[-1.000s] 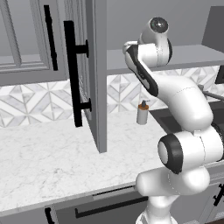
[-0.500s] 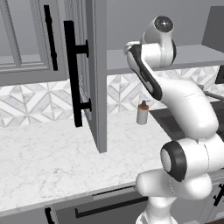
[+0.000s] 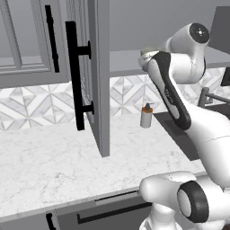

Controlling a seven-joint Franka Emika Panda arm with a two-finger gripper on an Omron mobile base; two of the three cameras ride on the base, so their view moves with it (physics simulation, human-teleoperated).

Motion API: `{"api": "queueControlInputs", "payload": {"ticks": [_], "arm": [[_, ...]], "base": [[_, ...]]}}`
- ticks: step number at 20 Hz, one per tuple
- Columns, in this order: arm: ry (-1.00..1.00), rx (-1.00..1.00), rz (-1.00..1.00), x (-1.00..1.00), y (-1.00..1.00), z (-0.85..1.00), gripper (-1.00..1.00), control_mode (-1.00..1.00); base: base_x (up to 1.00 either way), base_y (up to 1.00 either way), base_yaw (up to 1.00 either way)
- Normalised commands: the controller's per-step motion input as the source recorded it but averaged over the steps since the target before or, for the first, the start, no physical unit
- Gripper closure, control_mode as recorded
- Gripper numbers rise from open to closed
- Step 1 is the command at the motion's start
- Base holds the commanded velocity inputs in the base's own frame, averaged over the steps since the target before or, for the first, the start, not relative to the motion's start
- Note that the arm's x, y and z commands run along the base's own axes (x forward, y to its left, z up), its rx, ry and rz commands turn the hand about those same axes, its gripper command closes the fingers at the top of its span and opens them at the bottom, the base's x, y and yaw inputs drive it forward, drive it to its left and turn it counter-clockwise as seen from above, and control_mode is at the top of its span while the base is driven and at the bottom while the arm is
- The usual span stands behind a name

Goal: Gather all objects into one cabinet and sort the glasses and bowls to opposite sides.

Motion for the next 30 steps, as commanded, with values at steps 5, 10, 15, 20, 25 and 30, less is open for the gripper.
{"api": "queueControlInputs", "payload": {"ticks": [5, 10, 15, 20, 25, 30], "arm": [[-0.01, -0.09, 0.21, -1.00, -0.09, 0.07, 1.00, -1.00], [-0.10, 0.00, 0.17, -1.00, -0.29, 0.20, 1.00, -1.00], [-0.03, 0.03, 0.00, -0.96, -0.27, 0.15, 1.00, -1.00], [0.00, 0.00, 0.00, -0.10, -0.04, 0.00, 1.00, -1.00], [0.00, 0.00, 0.00, -0.32, 0.00, 0.00, 1.00, -1.00], [0.00, 0.00, 0.00, -0.50, 0.08, 0.02, 1.00, -1.00]], "base": [[0.00, 0.00, 0.00], [0.00, 0.00, 0.00], [0.00, 0.00, 0.00], [0.00, 0.00, 0.00], [0.00, 0.00, 0.00], [0.00, 0.00, 0.00]]}}
